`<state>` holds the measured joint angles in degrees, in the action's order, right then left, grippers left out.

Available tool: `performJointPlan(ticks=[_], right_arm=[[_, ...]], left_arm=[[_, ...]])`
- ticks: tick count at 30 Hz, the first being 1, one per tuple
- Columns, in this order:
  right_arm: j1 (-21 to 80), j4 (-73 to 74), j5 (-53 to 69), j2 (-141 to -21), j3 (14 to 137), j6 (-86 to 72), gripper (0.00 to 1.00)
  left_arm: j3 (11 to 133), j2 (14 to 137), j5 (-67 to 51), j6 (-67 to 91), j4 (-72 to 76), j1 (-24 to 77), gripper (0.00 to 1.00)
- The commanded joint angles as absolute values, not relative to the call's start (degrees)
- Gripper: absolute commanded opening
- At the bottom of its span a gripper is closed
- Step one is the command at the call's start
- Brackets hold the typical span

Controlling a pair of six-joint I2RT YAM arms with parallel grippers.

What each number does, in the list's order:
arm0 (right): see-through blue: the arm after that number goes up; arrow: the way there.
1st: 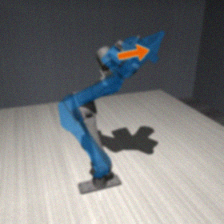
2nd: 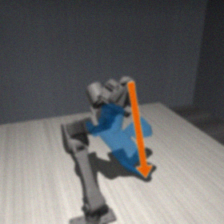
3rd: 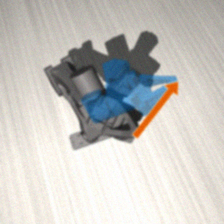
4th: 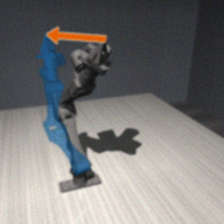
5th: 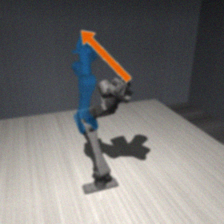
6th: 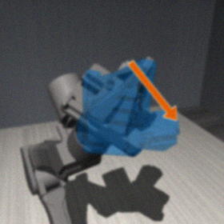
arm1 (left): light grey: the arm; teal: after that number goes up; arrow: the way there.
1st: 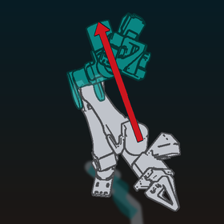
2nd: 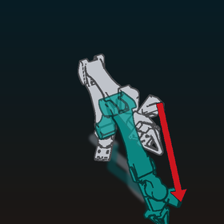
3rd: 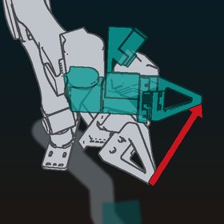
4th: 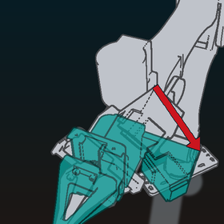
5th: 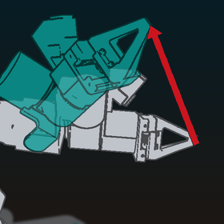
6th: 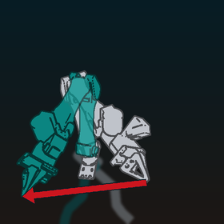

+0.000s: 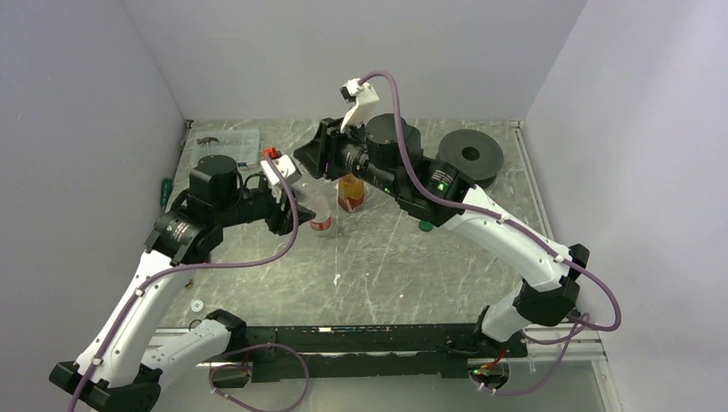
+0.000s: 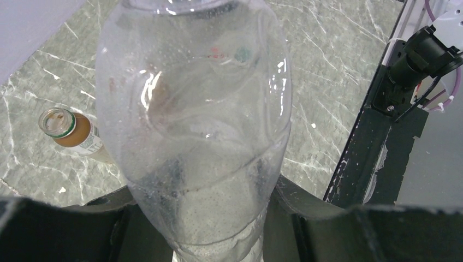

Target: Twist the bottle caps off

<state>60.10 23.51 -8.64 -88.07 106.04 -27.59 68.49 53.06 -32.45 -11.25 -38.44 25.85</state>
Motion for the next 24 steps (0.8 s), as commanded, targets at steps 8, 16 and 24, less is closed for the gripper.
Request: performJointPlan(ticks=[8,16,24], right_arm=[[59.8,21.7,-7.4,-86.6,106.1,-26.7,0.09],[55.8,6.2,18.8,-79.0,95.2,-21.8,0.0],[55.2,-3.4,43.2,-73.3,88.1,-17.8,0.0]], left_arm=[[70.0,52.9,-32.7,-8.7,-36.6,25.8,0.05],[70.0,49.7,-57.9,-5.2,-32.5,25.8,0.06],[71.7,50.8,-72.2,-3.4,-35.3,25.8,0.05]])
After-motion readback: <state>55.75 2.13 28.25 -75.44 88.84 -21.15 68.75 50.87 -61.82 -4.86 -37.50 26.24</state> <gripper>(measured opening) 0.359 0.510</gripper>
